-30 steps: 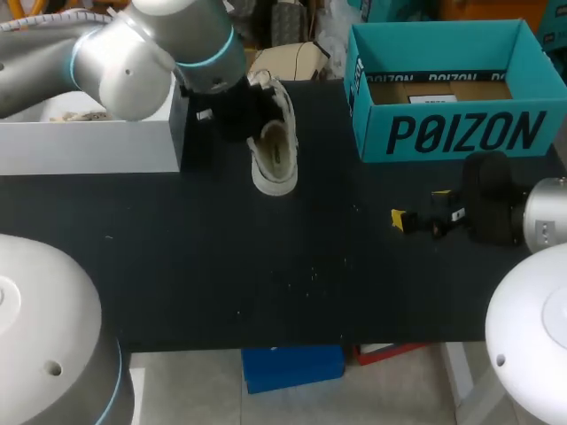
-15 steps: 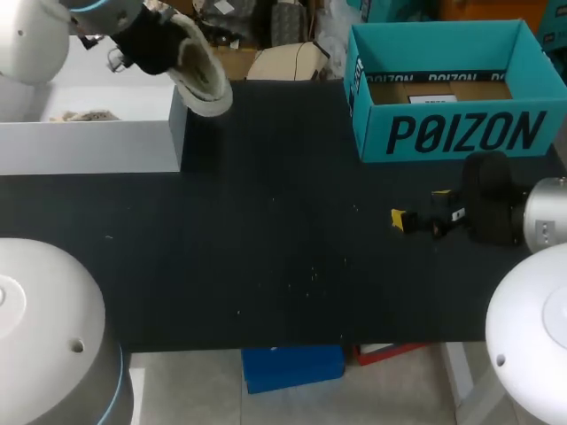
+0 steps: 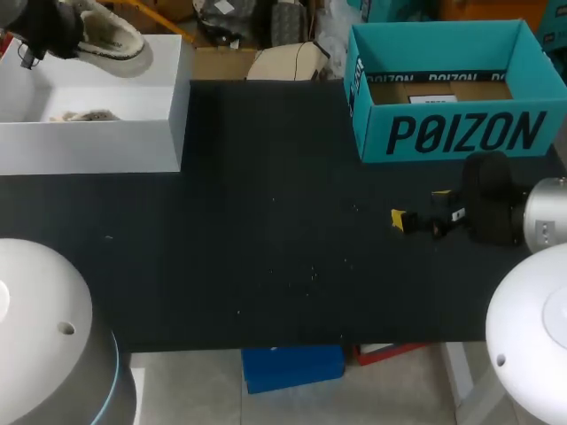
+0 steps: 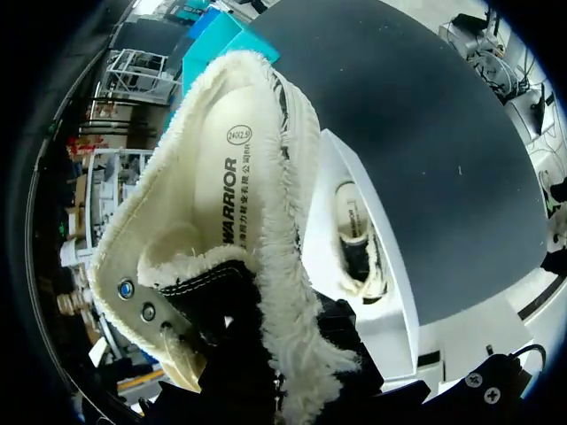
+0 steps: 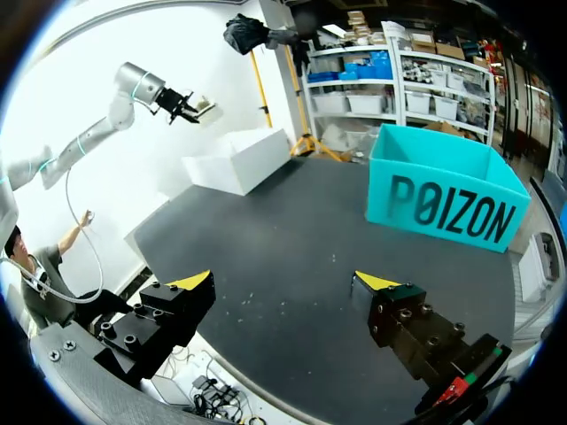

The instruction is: Take the shoe out of the shoebox, open the shoe tongue, remove and reinsert the insole, then place the shoe into the shoebox

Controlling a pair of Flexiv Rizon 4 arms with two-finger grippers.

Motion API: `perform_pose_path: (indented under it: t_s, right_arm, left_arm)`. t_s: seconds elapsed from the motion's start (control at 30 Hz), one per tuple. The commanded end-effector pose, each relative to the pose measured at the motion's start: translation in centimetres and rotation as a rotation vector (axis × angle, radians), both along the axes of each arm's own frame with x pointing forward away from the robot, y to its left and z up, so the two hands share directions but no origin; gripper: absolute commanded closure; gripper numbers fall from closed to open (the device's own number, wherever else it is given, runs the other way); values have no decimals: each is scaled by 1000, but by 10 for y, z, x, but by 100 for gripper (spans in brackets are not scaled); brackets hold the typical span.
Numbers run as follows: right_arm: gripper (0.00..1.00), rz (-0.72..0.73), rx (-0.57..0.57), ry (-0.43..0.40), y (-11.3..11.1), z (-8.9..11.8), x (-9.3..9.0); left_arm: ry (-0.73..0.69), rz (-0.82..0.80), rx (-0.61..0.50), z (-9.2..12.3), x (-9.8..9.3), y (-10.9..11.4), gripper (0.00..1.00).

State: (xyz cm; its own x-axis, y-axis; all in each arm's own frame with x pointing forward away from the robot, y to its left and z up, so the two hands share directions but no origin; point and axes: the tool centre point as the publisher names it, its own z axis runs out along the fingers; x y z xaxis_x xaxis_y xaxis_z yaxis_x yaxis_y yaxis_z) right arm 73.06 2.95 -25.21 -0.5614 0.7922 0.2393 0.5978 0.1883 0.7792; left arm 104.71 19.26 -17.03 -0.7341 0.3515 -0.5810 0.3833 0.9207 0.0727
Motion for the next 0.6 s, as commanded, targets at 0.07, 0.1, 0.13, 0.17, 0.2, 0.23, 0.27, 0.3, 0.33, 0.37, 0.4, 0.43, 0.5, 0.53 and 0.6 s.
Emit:
perform_pose_path:
  t_s: [0.07,0.1,0.13,0.17,0.2,0.23,0.27,0.3,0.33,0.37,0.4,0.43,0.5,0.53,0.6]
  right_arm:
    - [0,-3,2,-3,1,-2,-1]
    - [0,-3,2,-3,1,-2,-1]
    - [0,-3,2,-3,1,-2,-1]
    - [0,-3,2,-3,1,-2,-1]
    - [0,-3,2,-3,1,-2,-1]
    - [0,-3,2,-3,1,-2,-1]
    - [0,-3,2,-3,1,-2,-1]
    - [0,-3,2,-3,1,-2,-1]
    - [0,-3,2,-3,1,-2,-1]
    - [0,-3,2,-3,1,-2,-1]
    - [0,-3,2,-3,1,-2,-1]
    - [0,-3,2,-3,1,-2,-1]
    - [0,-3,2,-3,1,-2,-1]
    - [0,-3,2,-3,1,-2,-1]
    - [0,-3,2,-3,1,-2,-1]
  left_arm:
    - [-3,-3,0,0,2,-1,100]
    - [-3,-3,0,0,2,-1,100]
    - [-3,-3,0,0,2,-1,100]
    - [-3,-3,0,0,2,-1,100]
    - [-3,-3,0,0,2,-1,100]
    - [-3,-3,0,0,2,-1,100]
    - [-3,-3,0,0,2,-1,100]
    - [-3,-3,0,0,2,-1,100]
    - [-3,-3,0,0,2,-1,100]
    - [-3,-3,0,0,2,-1,100]
    - [-3,-3,0,0,2,-1,100]
    - [-3,-3,0,0,2,-1,100]
    - [26,62,-20,-1,12,2,100]
    - [52,107,-37,-1,19,5,100]
    - [72,175,-53,1,31,10,100]
